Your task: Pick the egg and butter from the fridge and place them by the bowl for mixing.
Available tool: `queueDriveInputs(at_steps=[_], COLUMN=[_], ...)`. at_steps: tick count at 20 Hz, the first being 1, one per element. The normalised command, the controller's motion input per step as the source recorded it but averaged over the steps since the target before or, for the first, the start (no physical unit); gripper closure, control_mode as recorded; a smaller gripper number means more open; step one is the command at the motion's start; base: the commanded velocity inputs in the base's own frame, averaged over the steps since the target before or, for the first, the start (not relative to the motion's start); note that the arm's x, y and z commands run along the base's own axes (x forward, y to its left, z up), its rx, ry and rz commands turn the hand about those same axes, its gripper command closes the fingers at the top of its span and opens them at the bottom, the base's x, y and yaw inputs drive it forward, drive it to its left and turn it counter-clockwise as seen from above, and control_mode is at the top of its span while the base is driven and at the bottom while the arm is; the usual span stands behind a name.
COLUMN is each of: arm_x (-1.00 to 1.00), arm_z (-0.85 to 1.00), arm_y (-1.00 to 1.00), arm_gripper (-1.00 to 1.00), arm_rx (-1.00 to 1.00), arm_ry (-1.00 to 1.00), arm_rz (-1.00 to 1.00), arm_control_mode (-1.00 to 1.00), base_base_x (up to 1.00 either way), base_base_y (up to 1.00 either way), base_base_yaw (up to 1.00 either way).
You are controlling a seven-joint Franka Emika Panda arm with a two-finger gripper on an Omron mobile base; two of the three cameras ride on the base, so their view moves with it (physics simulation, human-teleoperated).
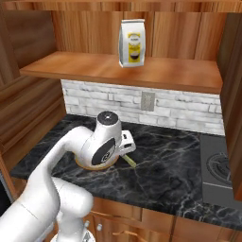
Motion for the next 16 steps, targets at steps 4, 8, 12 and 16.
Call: queueDriveInputs(at_steps=[4,8,12,16], arm_x=[-0.13,0.02,0.14,-0.09], arm_z=[0.37,0.0,0.23,0.07], arm_y=[0.36,0.61,0.3,0.08], arm_gripper=[-1.0,-1.0,-1.0,-1.0], arm_rx=[0.12,0.13,0.1,-0.01], arm_ry=[0.04,-0.03,0.04,0.38], arm_rz=[-0.38,-0.61,-0.56,-0.4], arm_control_mode=[-1.0,-1.0,-1.0,-1.0], base_base_x=[0.0,0.0,0.0,0.0], base_base_y=[0.0,0.0,0.0,0.0], base_base_yaw=[0.0,0.0,0.0,0.0])
